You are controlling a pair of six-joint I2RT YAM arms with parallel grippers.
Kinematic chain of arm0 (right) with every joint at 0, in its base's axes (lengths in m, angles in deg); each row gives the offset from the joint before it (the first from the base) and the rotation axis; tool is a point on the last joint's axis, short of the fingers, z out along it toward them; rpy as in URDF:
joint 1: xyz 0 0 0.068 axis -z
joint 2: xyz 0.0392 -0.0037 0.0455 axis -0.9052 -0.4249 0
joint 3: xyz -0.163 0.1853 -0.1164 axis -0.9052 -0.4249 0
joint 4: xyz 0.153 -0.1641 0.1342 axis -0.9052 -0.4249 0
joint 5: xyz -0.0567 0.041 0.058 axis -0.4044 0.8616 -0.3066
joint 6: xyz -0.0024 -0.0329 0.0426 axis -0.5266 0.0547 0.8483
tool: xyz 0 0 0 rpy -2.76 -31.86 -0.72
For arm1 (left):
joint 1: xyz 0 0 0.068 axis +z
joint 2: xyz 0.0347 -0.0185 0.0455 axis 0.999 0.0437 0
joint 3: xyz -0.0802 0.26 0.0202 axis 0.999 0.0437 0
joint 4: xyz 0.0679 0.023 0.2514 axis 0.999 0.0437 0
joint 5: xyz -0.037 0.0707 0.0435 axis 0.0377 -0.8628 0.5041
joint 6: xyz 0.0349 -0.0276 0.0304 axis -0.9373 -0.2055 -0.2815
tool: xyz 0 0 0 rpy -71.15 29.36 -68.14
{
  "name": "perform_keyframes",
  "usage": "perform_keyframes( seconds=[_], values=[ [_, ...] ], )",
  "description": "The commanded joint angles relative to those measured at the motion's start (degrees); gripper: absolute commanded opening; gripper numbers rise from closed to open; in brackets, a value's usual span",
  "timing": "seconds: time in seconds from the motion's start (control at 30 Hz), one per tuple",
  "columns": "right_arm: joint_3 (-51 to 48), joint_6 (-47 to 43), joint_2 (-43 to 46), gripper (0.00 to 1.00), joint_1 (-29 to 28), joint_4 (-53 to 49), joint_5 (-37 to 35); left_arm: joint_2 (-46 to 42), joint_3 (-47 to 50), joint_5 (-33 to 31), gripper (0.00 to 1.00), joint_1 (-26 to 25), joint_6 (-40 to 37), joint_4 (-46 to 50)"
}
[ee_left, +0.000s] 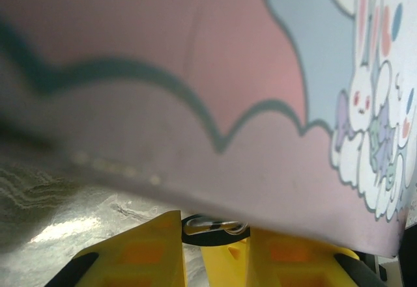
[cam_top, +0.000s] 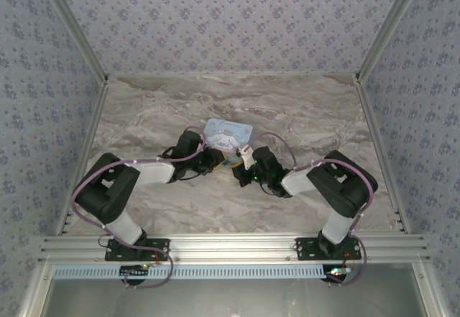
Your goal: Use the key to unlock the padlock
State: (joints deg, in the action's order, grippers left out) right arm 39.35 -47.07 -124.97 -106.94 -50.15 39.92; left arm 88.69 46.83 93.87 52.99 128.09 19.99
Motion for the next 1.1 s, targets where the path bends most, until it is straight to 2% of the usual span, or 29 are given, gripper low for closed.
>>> perform_keyframes(
  seconds=[0.0,0.27,0.93,1.07],
  values=[
    [3.0,1.3,-0.8,0.00,0.2,5.1,2.4,-0.3,-1.0,5.2,0.22,-1.2,0.3,-1.3],
    [3.5,-0.6,-0.2,0.00,-0.1,2.5,0.1,-0.3,-1.1,5.2,0.22,-1.2,0.4,-1.3],
    [4.5,3.5,3.3,0.00,0.2,6.1,1.6,3.3,-4.0,6.7,0.22,-2.8,0.5,-1.5],
    [3.2,4.4,3.5,0.00,0.2,5.6,0.3,3.9,-4.3,6.1,0.26,-2.8,0.3,-1.7]
  ],
)
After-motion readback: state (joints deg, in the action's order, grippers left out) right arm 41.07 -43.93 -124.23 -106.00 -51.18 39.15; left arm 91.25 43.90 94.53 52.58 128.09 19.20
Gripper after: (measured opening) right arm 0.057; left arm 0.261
